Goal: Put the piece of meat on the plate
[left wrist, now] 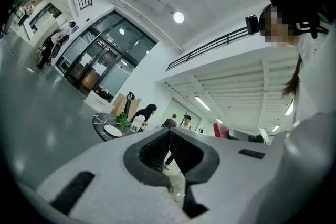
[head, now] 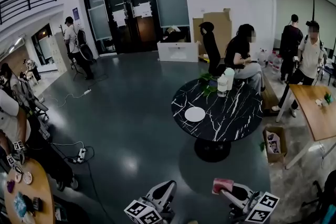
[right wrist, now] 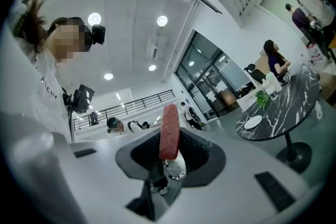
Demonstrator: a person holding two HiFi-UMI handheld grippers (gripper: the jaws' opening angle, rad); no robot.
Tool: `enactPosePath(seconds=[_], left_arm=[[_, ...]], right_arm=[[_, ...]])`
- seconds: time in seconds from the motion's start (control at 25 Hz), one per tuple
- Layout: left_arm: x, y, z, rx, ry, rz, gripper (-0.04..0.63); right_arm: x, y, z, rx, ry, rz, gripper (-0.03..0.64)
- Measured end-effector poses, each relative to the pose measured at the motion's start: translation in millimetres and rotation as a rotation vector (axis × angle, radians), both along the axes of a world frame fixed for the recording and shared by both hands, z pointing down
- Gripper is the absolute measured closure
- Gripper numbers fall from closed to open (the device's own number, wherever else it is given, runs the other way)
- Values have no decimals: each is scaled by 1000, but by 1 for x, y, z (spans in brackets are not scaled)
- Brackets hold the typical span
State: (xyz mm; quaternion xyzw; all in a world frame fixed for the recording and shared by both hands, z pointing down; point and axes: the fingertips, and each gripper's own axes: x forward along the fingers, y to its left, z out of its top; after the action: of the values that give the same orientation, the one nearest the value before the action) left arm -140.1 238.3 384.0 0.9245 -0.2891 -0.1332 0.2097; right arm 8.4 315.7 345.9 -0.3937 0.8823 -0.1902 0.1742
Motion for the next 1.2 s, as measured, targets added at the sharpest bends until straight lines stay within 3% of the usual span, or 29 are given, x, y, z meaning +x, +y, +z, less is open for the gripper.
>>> enactPosePath(seconds=[0.32,0.92,1.2], left_arm=[[-9,-63,3,-9,27,-3,584],[-12,-146,31,-76,-3,-90,584],[11,-220,24,-24,-22,-125,584]], right_arm=[[-15,-56,-4,-4,67,-20,525],[-5,-158,23,-61,12,-95,525],[22,-229,23,-42,-2,-122,525]])
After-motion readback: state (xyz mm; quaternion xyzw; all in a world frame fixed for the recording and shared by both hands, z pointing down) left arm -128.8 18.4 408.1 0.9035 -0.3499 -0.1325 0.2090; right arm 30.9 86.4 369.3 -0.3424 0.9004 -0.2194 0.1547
